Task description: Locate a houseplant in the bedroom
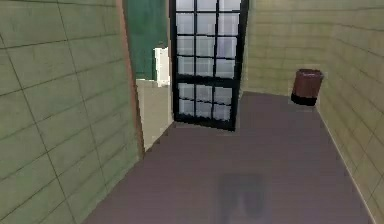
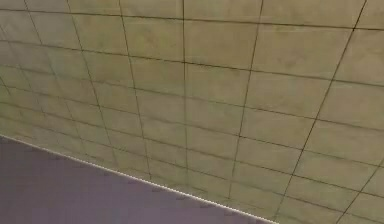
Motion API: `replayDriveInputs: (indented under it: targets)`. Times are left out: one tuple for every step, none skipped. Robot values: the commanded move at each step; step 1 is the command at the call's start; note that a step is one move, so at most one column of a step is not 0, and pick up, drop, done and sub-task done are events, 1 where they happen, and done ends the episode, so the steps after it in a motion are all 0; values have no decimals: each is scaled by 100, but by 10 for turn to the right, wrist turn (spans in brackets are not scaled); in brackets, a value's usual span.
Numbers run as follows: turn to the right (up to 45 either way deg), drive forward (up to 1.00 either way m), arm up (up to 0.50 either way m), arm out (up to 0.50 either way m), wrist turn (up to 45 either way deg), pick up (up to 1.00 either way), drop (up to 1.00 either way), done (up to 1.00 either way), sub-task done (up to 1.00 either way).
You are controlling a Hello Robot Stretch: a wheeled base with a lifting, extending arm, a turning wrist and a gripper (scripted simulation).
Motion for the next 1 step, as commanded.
replayDriveInputs:
  targets:
    - [0,100,0,0,0,0,0,0,0]
